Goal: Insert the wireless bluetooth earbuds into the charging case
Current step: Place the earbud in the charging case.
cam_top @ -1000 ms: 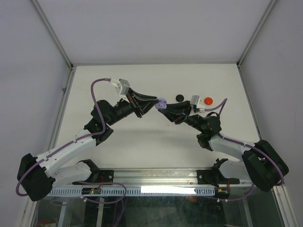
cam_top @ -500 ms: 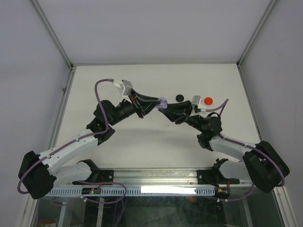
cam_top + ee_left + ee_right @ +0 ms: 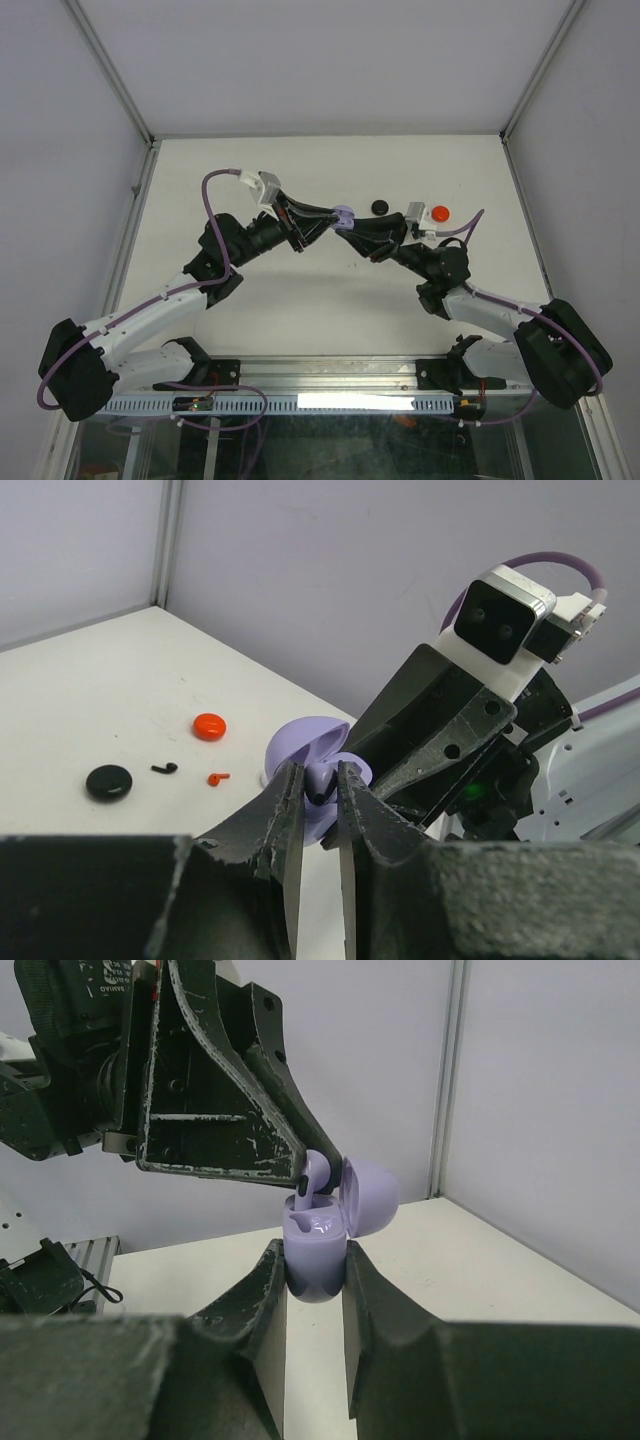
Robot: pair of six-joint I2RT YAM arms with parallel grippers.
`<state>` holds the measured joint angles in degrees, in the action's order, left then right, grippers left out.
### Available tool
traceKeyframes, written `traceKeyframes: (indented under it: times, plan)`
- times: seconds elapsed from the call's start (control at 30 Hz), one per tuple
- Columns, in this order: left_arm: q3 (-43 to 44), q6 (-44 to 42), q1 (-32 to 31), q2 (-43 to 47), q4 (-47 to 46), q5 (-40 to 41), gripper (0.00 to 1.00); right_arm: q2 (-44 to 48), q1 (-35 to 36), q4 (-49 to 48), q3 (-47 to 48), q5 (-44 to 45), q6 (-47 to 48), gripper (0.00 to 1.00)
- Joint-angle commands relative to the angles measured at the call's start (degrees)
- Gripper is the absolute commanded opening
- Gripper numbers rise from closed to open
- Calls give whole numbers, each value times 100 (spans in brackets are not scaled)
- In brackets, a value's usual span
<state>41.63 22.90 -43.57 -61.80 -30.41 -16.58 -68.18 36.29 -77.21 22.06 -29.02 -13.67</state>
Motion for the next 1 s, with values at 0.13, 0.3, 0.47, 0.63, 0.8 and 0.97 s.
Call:
traceKeyframes:
  times: [0.13, 0.3, 0.47, 0.63, 0.8, 0.97]
  plan:
    - [-49, -225, -72, 167, 98, 73, 35, 242, 28, -423, 121, 45, -27, 0]
    - [25, -227, -72, 368, 359, 229, 58, 302, 27, -336, 72, 78, 14, 0]
    - [34, -349, -58, 654, 722, 353, 65, 347, 32, -271, 36, 69, 4, 0]
    - [-57, -436, 88, 811, 919, 44, 66, 381, 27, -242, 38, -16, -107, 0]
    - [-233, -382, 418, 849, 614, -886, 66, 369, 21, -216, 101, -377, -315, 0]
    - [-281, -292, 641, 694, 258, -1752, 65, 352, 19, -202, 185, -745, -615, 0]
